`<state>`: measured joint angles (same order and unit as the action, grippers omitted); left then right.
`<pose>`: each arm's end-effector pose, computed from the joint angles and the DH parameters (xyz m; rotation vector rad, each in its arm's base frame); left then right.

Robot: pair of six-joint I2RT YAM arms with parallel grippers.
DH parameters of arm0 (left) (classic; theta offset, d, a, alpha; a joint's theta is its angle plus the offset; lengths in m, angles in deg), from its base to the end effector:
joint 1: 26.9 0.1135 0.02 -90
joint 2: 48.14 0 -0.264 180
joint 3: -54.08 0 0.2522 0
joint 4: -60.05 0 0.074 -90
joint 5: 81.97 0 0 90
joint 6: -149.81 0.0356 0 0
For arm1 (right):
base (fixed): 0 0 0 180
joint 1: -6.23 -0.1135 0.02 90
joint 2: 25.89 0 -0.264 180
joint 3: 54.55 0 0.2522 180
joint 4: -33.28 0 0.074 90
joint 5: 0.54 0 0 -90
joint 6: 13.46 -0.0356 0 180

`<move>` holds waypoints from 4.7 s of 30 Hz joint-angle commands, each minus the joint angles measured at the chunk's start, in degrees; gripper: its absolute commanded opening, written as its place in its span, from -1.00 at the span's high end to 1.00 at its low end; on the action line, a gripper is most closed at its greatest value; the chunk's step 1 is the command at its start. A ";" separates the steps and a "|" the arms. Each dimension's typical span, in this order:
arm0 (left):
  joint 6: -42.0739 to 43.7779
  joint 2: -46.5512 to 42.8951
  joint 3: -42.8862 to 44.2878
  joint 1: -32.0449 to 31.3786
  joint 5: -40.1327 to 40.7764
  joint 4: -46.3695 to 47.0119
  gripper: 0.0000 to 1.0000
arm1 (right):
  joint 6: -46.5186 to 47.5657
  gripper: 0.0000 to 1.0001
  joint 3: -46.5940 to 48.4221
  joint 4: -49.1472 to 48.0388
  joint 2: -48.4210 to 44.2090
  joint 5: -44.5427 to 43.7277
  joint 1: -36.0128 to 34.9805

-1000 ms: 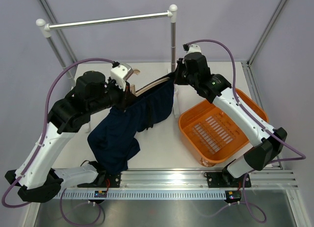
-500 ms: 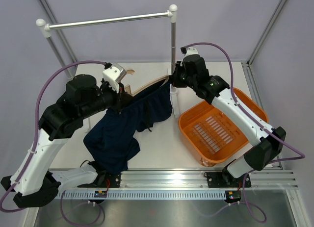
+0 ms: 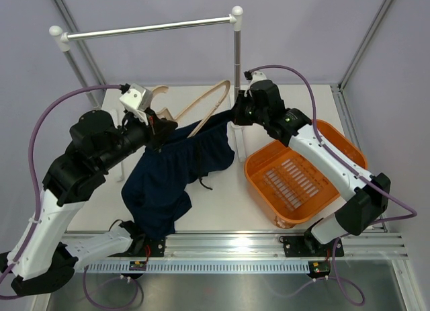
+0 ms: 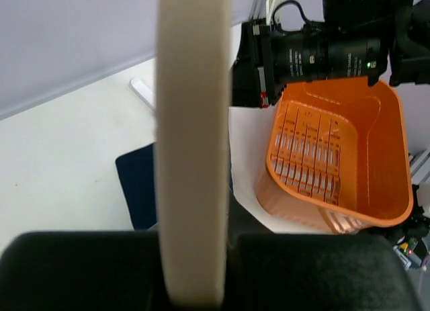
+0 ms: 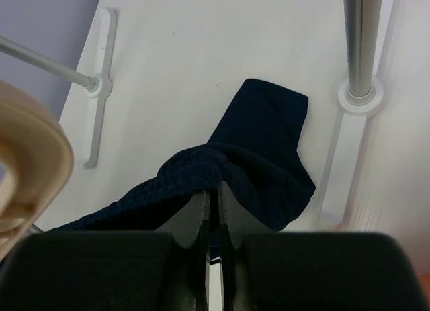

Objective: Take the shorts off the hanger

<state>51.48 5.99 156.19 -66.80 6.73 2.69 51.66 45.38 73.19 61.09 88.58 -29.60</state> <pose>0.1086 -0.0919 0.4969 0.4999 1.7056 -0.6344 0.2837 0.2042 0.3840 -0.1908 2.0949 0.6380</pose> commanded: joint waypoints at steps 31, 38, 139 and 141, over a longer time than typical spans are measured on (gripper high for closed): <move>-4.06 -3.94 -8.73 -0.27 18.43 26.99 1.00 | 9.41 1.00 18.49 9.07 -3.57 -19.12 -23.14; -3.18 -5.52 -7.58 -0.27 18.79 18.64 1.00 | 20.48 1.00 39.99 14.19 -7.35 -35.13 -23.23; 1.83 30.76 29.75 13.09 21.43 2.99 1.00 | 1.24 -0.73 -9.79 9.80 -26.86 -12.12 11.23; 2.71 32.87 32.74 14.58 21.25 3.68 1.00 | 1.50 -0.74 -9.45 9.53 -26.51 -11.77 11.23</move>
<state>51.82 37.84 182.68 -53.79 28.83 4.27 51.48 33.12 85.45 34.33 75.07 -18.68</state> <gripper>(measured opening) 0.060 0.863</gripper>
